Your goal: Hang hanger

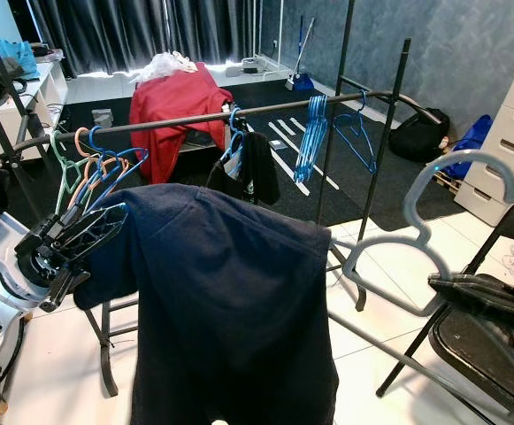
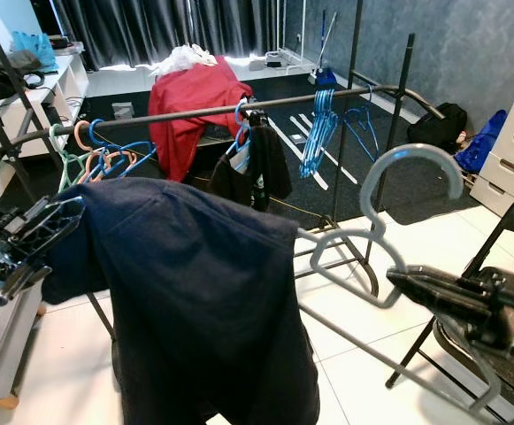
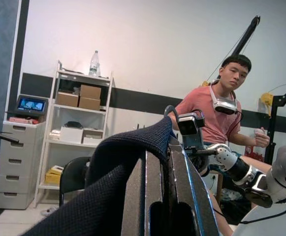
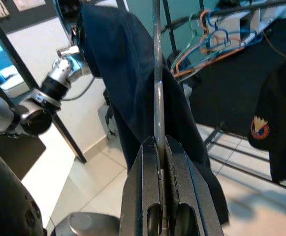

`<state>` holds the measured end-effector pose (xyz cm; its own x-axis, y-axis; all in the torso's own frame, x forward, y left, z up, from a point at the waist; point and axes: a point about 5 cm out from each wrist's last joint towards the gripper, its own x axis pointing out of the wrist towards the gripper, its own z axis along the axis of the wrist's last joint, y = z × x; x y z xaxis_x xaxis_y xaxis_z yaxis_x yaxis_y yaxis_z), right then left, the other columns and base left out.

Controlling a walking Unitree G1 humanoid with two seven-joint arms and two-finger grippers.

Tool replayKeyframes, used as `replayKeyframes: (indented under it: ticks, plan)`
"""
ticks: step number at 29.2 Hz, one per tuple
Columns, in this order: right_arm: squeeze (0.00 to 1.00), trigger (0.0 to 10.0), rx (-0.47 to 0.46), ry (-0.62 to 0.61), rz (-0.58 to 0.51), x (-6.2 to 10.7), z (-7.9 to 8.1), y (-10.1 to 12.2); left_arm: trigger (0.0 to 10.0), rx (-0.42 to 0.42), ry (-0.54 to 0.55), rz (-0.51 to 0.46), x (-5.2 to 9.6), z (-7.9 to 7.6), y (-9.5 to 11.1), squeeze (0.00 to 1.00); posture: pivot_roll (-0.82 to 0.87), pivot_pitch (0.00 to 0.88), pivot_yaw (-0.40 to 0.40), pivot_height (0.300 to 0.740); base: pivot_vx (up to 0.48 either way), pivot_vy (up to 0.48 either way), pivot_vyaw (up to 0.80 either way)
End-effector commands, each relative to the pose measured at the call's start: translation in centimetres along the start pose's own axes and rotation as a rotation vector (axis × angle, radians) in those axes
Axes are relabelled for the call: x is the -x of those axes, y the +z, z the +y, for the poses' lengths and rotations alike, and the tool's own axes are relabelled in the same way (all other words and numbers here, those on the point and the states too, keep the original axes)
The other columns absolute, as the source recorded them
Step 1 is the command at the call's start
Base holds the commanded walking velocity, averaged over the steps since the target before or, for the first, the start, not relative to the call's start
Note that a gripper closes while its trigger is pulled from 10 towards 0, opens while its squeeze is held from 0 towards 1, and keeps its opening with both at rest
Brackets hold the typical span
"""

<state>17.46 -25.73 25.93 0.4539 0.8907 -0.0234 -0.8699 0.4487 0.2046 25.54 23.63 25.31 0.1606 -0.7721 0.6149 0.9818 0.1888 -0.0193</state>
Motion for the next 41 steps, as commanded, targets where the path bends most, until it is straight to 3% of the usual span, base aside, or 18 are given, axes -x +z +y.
replayKeyframes:
  ticks: [1, 9, 11, 13, 14, 18, 24, 26, 27, 32, 33, 34, 36, 37, 38, 39, 40, 41]
  plan:
    - [0.00, 0.0, -0.008, 0.028, 0.061, -0.8, 0.4, -0.9, 0.0, -0.038, 0.011, 0.004, 0.2, 0.2, 0.8, 0.00, -0.18, 0.000, 0.036, 0.740, 0.000, 0.000, 0.00]
    - [0.00, 0.0, -0.035, 0.044, 0.264, -1.3, 0.7, -4.0, 0.0, -0.090, 0.057, -0.024, -0.1, 1.0, 1.4, 0.00, -0.18, 0.000, 0.035, 0.740, 0.000, 0.000, 0.00]
    - [0.00, 0.0, -0.028, 0.031, 0.322, -0.6, 0.9, -4.7, 0.0, -0.156, 0.201, -0.023, 0.5, 2.5, 2.1, 0.00, -0.18, 0.000, 0.037, 0.740, 0.000, 0.000, 0.00]
    - [0.00, 0.0, -0.028, 0.031, 0.322, -0.6, 0.9, -4.7, 0.0, -0.156, 0.201, -0.023, 0.5, 2.5, 2.1, 0.00, -0.18, 0.000, 0.037, 0.740, 0.000, 0.000, 0.00]
    - [0.00, 0.0, -0.017, 0.028, 0.291, -0.4, 1.0, -4.0, 0.0, -0.202, 0.328, 0.002, 1.0, 3.8, 2.3, 0.00, -0.18, 0.000, 0.042, 0.740, 0.000, 0.000, 0.00]
    - [0.00, 0.0, 0.056, -0.047, 0.308, 0.7, 0.5, -2.9, 0.0, -0.255, 0.543, -0.003, 2.2, 5.8, 2.7, 0.00, -0.17, 0.000, 0.041, 0.740, 0.000, 0.000, 0.00]
    - [0.00, 0.0, 0.110, -0.112, 0.321, 1.3, -0.3, -2.6, 0.0, -0.268, 0.600, 0.002, 2.7, 6.2, 2.8, 0.00, -0.17, 0.000, 0.039, 0.740, 0.000, 0.000, 0.00]
    - [0.00, 0.0, 0.200, -0.216, 0.267, 1.4, -1.5, -1.5, 0.0, -0.289, 0.658, 0.066, 3.2, 6.5, 2.4, 0.00, -0.17, 0.000, 0.038, 0.740, 0.000, 0.000, 0.00]
    - [0.00, 0.0, 0.285, -0.316, 0.183, 0.9, -2.8, -0.6, 0.0, -0.309, 0.725, 0.186, 3.7, 6.7, 1.3, 0.00, -0.16, 0.000, 0.036, 0.740, 0.000, 0.000, 0.00]
    - [0.00, 0.0, 0.322, -0.387, 0.095, 0.0, -3.8, -0.2, 0.0, -0.323, 0.793, 0.290, 4.3, 6.9, 0.2, 0.00, -0.16, 0.000, 0.036, 0.740, 0.000, 0.000, 0.00]
    - [0.00, 3.3, 0.343, -0.461, 0.016, -1.0, -4.8, -0.3, 0.0, -0.324, 0.841, 0.347, 4.8, 6.9, -1.1, 0.00, -0.15, 0.000, 0.034, 0.740, 0.000, 0.000, 0.00]
    - [0.00, 10.0, 0.299, -0.527, -0.083, -2.3, -5.7, -1.1, 0.0, -0.309, 0.894, 0.383, 4.6, 6.6, -3.2, 0.00, -0.14, 0.000, 0.035, 0.740, 0.000, 0.000, 0.00]
    - [0.00, 10.0, 0.299, -0.527, -0.083, -2.3, -5.7, -1.1, 0.0, -0.309, 0.894, 0.383, 4.6, 6.6, -3.2, 0.00, -0.14, 0.000, 0.035, 0.740, 0.000, 0.000, 0.00]
    - [0.00, 10.0, 0.253, -0.569, -0.120, -3.7, -6.5, -2.5, 0.0, -0.287, 0.912, 0.408, 3.8, 5.7, -5.7, 0.00, -0.13, 0.000, 0.034, 0.740, 0.000, 0.000, 0.00]
    - [0.00, 10.0, 0.253, -0.569, -0.120, -3.7, -6.5, -2.5, 0.0, -0.287, 0.912, 0.408, 3.8, 5.7, -5.7, 0.00, -0.13, 0.000, 0.034, 0.740, 0.000, 0.000, 0.00]
    - [0.00, 10.0, 0.171, -0.596, -0.140, -5.3, -7.1, -4.5, 1.3, -0.269, 0.972, 0.429, 3.1, 4.5, -8.3, 0.00, -0.12, 0.000, 0.030, 0.740, 0.000, 0.000, 0.00]
    - [0.00, 10.0, 0.171, -0.596, -0.140, -5.3, -7.1, -4.5, 1.3, -0.269, 0.972, 0.429, 3.1, 4.5, -8.3, 0.00, -0.12, 0.000, 0.030, 0.740, 0.000, 0.000, 0.00]
    - [0.00, 10.0, 0.089, -0.612, -0.114, -6.8, -7.5, -7.1, 10.0, -0.299, 1.059, 0.491, 3.1, 3.2, -10.5, 0.00, -0.10, 0.000, 0.019, 0.740, 0.000, 0.000, 0.77]
